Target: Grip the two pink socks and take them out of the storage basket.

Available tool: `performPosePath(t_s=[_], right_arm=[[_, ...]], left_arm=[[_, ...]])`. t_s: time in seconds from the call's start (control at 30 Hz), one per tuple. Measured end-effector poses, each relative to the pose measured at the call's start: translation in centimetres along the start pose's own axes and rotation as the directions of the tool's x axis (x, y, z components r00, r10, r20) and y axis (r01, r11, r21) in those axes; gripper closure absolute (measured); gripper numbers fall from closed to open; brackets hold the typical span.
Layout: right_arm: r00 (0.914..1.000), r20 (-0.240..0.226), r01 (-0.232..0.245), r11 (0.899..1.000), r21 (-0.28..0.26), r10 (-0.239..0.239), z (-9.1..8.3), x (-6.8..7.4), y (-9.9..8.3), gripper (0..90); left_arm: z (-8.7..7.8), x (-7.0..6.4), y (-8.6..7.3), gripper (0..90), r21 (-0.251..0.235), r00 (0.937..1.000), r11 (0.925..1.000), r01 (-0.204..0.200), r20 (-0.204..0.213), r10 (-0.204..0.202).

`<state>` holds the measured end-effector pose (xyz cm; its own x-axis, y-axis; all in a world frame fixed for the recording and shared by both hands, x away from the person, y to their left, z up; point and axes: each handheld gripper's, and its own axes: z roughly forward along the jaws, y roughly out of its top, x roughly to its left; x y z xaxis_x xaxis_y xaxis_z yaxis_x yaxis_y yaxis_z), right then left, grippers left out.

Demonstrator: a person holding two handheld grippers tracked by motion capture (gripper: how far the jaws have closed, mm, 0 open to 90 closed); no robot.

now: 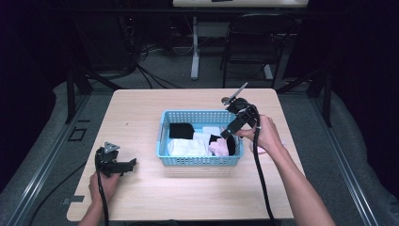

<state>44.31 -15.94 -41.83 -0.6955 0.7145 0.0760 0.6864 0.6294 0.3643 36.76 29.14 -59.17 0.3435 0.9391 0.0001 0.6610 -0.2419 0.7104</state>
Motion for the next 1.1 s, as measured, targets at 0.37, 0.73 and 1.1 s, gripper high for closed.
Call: performPosePath(t_s=[0.37,0.73,1.1], right_arm=[[0.9985,-0.018,0.053,0.996,0.069,-0.052,4.0,1.0,2.4,16.9],[0.9996,-0.013,0.027,0.988,0.152,-0.025,7.1,-0.1,1.0,33.0],[0.9987,-0.001,0.051,0.977,0.206,-0.051,8.2,0.3,0.6,53.2]], left_arm=[[0.0,0.0,0.0,2.2,-0.002,1.0,1.0,0.0,0.0,0.0],[0.0,0.0,0.0,2.2,0.001,1.0,1.0,-0.002,0.002,0.002],[0.0,0.0,0.0,2.2,0.001,1.0,1.0,-0.002,0.002,0.002]])
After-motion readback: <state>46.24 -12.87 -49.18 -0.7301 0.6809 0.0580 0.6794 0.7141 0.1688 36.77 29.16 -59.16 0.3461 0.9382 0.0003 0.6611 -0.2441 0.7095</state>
